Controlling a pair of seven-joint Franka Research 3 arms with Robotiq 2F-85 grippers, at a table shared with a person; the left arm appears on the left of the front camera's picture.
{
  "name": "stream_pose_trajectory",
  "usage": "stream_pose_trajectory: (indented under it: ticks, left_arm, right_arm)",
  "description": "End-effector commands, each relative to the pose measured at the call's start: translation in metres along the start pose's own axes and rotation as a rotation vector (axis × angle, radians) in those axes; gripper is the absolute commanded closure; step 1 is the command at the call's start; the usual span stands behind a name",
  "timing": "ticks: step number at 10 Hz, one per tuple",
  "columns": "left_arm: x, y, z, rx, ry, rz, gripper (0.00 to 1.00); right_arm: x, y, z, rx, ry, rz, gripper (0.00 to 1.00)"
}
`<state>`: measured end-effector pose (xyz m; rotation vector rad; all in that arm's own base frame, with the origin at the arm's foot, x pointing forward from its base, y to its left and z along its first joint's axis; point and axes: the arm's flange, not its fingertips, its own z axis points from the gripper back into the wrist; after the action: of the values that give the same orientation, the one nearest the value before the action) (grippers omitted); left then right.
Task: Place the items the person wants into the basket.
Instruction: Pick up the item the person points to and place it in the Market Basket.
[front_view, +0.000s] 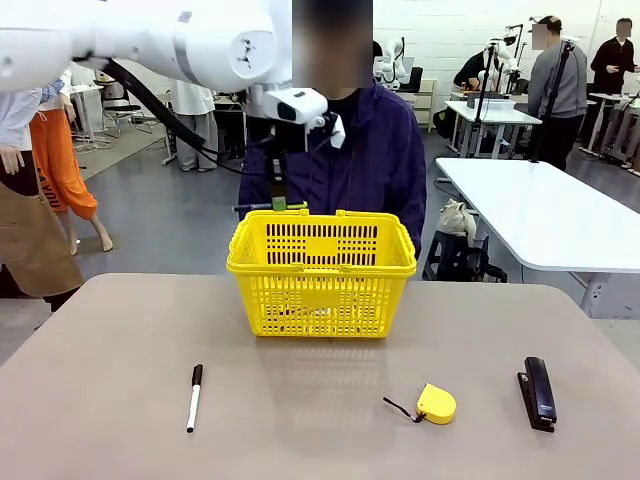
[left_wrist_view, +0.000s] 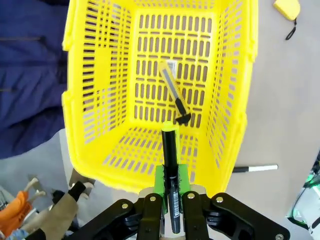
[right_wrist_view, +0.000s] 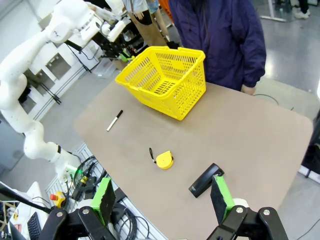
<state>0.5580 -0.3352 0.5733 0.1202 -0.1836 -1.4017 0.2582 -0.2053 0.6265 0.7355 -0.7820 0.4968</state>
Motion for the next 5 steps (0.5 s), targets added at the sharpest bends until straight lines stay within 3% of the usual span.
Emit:
stream_pose_trajectory:
  ticks: [1,5]
  left_arm:
    - [0.011,0.006,-0.03,0.004,0.015,-0.01,0.88]
    - [0.015,0.007,-0.054,-0.026,-0.071,-0.034,0.88]
  right_arm:
    - [0.0,-0.001,-0.002,0.019,-0.027,0.013,0.0]
    - [0.0,-0.001,-0.002,0.019,-0.027,0.013,0.0]
